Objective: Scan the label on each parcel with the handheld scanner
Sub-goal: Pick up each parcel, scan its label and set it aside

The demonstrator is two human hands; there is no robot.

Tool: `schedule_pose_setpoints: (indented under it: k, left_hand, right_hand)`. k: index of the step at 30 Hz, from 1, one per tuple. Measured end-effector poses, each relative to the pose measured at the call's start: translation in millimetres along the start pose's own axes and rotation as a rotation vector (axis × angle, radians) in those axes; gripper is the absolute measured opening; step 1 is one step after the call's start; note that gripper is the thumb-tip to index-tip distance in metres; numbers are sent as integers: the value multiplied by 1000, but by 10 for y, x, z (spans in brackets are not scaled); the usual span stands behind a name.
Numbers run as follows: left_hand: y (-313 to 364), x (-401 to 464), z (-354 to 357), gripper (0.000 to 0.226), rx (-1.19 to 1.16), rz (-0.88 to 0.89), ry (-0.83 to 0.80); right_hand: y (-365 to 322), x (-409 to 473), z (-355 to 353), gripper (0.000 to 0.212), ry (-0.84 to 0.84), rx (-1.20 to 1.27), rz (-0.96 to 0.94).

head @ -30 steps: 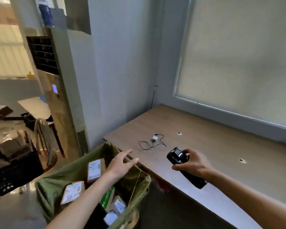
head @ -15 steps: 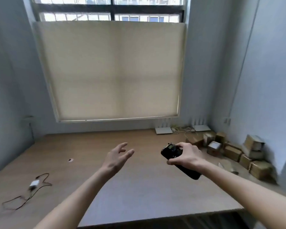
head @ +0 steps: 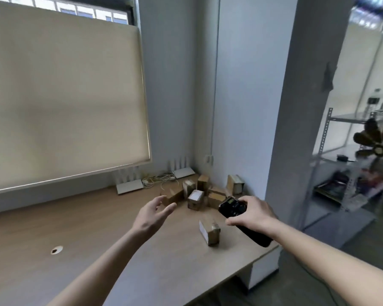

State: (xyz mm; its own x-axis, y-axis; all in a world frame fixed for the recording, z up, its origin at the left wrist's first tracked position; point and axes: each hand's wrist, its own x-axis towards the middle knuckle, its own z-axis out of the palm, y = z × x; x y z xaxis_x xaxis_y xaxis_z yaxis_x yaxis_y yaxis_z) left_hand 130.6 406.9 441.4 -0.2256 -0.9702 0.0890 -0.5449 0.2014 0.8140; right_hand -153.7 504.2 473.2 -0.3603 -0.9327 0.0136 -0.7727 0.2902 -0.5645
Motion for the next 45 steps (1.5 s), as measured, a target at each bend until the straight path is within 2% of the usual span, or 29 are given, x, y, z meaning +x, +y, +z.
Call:
schedule_pose_setpoints:
  k: [4,11,20,24,28,31,34,40,45]
  left_hand:
    - [37,483,415,62,-7,-7,-35]
    - [-259,1429,1093,70,6,-55,-147]
    - [-1085,2965,2126,67,98,-145,-264]
    - [-1548,3476,2586,65,129,-202,-341]
    - [-2000,3862,3059,63,271,-184,-407]
    - [-2185,4137,3434,64,297,-210,-452]
    - [-2289,4370,3760,65,272,-242,-460]
    - [-2422,4591,4089,66,274,-320,-511]
    - [-2397,4608,4025,58,299,-421,-493]
  right_hand:
    - [367,352,-5,85,30,-19,103]
    - [766,1265,321,94,-15,-24,233]
    - [1255,2801,1336,86,-179,22,415]
    - [1585,3227,1961,81,-240,106,543]
    - [1957,3524,2531,79,-339,188,645]
    - [2195,3772,2855,75,-399,291,726]
    - [2368,4011,3116,80,-453,450,820]
    - [2578,4303,3336,76,-538,667,927]
    - [2597,4434,3253,62,-542,735,881]
